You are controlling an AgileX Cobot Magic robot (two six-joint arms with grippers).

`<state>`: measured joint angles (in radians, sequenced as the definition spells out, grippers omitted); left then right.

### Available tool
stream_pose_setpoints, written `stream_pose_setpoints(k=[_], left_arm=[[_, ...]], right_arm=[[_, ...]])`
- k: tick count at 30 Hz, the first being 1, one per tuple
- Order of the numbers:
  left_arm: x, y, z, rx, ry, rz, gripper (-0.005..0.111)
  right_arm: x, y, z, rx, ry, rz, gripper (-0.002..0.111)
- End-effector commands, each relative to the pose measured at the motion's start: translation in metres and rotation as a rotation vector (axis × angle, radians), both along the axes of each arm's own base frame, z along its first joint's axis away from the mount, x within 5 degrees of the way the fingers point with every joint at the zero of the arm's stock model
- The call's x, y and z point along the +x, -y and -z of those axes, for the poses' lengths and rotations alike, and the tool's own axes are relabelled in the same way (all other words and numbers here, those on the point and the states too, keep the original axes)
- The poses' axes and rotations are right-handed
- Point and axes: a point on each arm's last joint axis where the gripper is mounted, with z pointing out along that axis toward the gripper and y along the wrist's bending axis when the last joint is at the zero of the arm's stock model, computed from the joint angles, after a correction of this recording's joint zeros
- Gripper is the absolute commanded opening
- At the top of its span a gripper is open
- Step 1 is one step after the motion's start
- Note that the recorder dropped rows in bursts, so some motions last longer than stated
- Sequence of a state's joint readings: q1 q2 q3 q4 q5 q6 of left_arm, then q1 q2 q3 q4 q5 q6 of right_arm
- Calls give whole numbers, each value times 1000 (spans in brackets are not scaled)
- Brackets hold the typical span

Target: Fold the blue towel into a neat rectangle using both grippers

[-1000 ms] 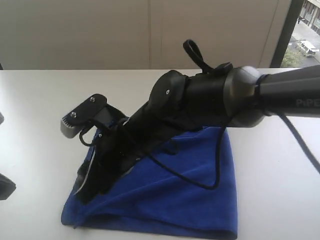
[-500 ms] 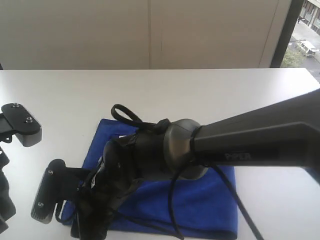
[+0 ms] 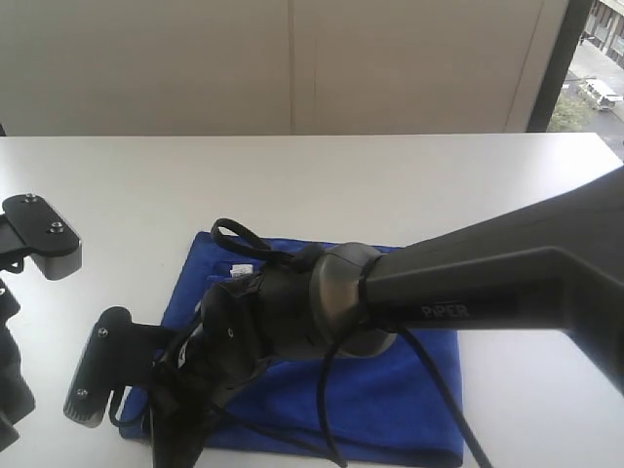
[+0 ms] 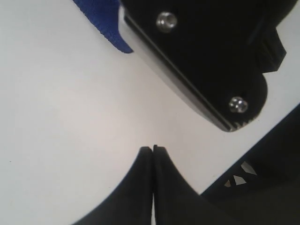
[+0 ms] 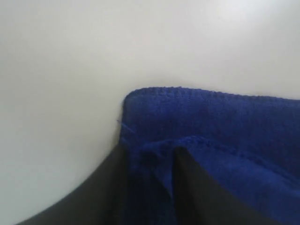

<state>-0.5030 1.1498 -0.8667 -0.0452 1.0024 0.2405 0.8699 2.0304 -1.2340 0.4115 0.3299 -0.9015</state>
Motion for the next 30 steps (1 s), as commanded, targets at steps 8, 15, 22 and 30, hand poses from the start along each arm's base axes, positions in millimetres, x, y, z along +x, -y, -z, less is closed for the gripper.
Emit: stream_pose_setpoints(k=[8, 15, 22, 30], left_arm=[[-1, 0, -2, -12, 8, -4, 0], [2, 1, -3, -29, 35, -13, 0], [20, 4, -5, -41, 250, 58, 0], [63, 23, 20, 63, 653, 558, 18]], right_arm=[[-2, 0, -7, 8, -2, 2, 0], [-4, 16, -52, 27, 8, 7, 0], [8, 54, -82, -87, 23, 143, 0], [15, 75, -95, -109, 5, 226, 0]])
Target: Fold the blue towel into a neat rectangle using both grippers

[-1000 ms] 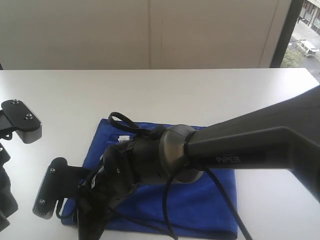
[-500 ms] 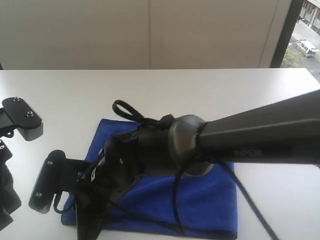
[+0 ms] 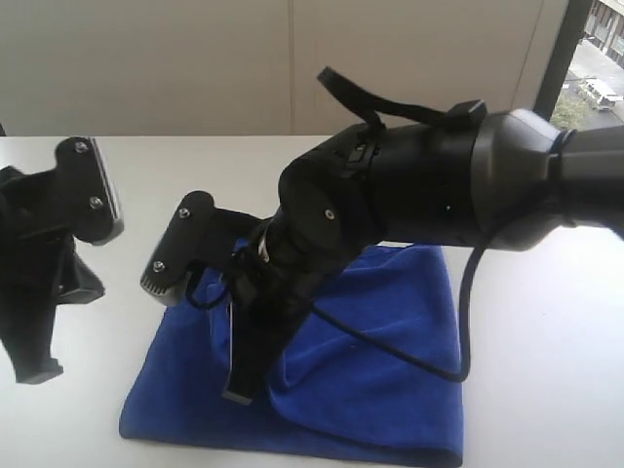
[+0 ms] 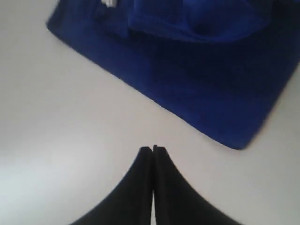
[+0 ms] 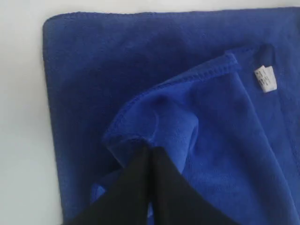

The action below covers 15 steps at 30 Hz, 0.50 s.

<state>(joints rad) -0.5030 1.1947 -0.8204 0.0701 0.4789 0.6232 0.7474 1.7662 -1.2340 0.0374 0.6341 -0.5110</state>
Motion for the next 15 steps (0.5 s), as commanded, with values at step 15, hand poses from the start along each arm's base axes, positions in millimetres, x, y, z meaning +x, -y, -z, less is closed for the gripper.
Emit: stream_pose_setpoints(k=[15], left_arm=[[111, 22, 100, 277, 578, 465, 47]], right_arm=[[-2, 30, -37, -18, 41, 186, 0]])
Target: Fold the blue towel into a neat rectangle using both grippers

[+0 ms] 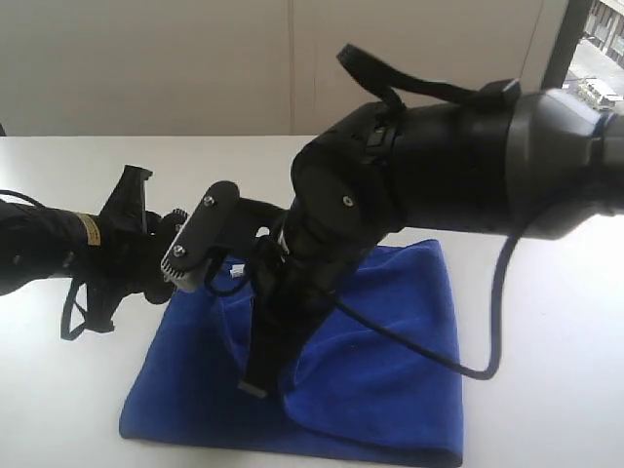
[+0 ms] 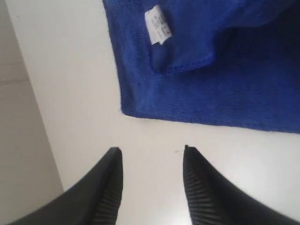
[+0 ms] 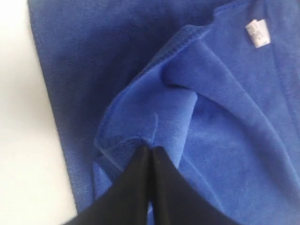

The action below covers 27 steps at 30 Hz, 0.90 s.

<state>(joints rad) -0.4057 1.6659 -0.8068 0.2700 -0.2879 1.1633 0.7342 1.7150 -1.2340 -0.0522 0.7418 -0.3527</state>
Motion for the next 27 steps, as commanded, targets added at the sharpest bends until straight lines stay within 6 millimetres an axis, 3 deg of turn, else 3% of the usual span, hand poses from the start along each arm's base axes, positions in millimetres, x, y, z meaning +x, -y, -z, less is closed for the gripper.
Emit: stream_pose_setpoints(k=[1, 9, 12, 15, 17, 22, 24, 27], left_arm=[[16, 3, 12, -71, 137, 32, 47], [47, 18, 31, -174, 146, 4, 47], [49, 18, 28, -304, 94, -103, 47], [50, 12, 11, -587, 5, -361, 47], [50, 6, -1, -699, -120, -568, 43], [69, -9, -31, -686, -423, -839, 40], [74, -12, -41, -655, -560, -917, 40], [82, -11, -52, -639, -854, -876, 40]], right_arm=[[1, 14, -26, 29, 89, 77, 0], [3, 36, -50, 29, 168, 173, 0], [4, 37, -51, 25, 174, 183, 0], [5, 39, -50, 18, 174, 186, 0], [6, 40, -50, 20, 176, 190, 0], [8, 42, -50, 25, 176, 205, 0], [8, 42, -50, 30, 174, 214, 0], [8, 42, -50, 30, 174, 214, 0]])
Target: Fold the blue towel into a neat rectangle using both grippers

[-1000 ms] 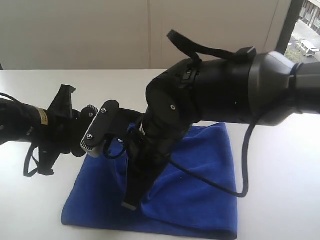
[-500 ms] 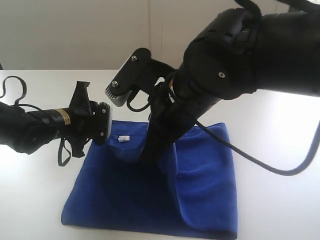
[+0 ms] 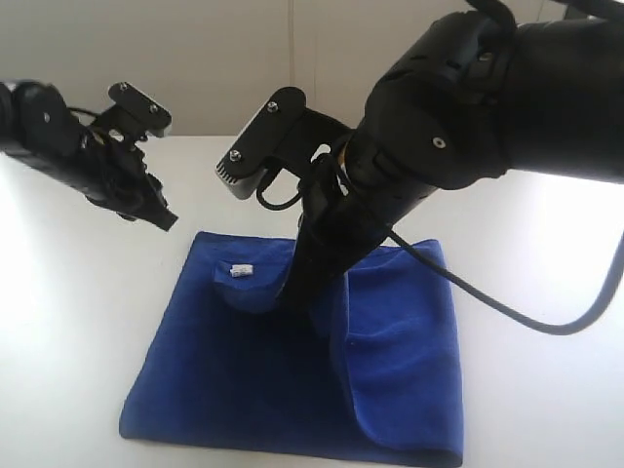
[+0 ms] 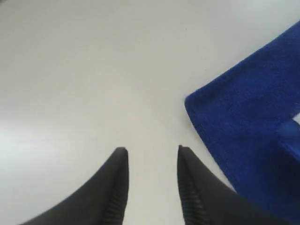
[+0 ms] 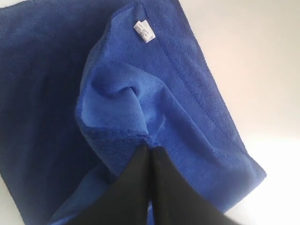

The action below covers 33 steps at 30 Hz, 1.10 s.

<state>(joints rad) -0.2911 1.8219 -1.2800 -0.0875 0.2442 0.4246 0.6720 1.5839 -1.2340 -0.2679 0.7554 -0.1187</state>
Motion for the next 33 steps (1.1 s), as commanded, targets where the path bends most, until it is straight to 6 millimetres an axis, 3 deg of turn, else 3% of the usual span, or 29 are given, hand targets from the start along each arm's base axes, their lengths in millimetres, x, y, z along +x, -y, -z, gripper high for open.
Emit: stream_pose_setpoints(k=[1, 3, 6, 12, 17, 23, 33], left_arm=[[3, 0, -10, -214, -386, 128, 40], [9, -1, -8, -429, -502, 212, 40], [22, -11, 7, -616, -554, 154, 40], [27, -14, 39, -681, -687, 112, 42], [32, -10, 60, -744, -733, 84, 56], [34, -10, 77, -760, -764, 58, 58], [40, -6, 81, -832, -724, 54, 58]], right_arm=[[0, 3, -3, 9, 5, 15, 0], [0, 3, -3, 10, 5, 16, 0], [0, 3, -3, 10, 3, 18, 0], [0, 3, -3, 7, 6, 18, 0], [1, 3, -3, 5, 12, 20, 0], [1, 4, -3, -1, 13, 19, 0], [-7, 9, -25, 58, 74, 25, 0]])
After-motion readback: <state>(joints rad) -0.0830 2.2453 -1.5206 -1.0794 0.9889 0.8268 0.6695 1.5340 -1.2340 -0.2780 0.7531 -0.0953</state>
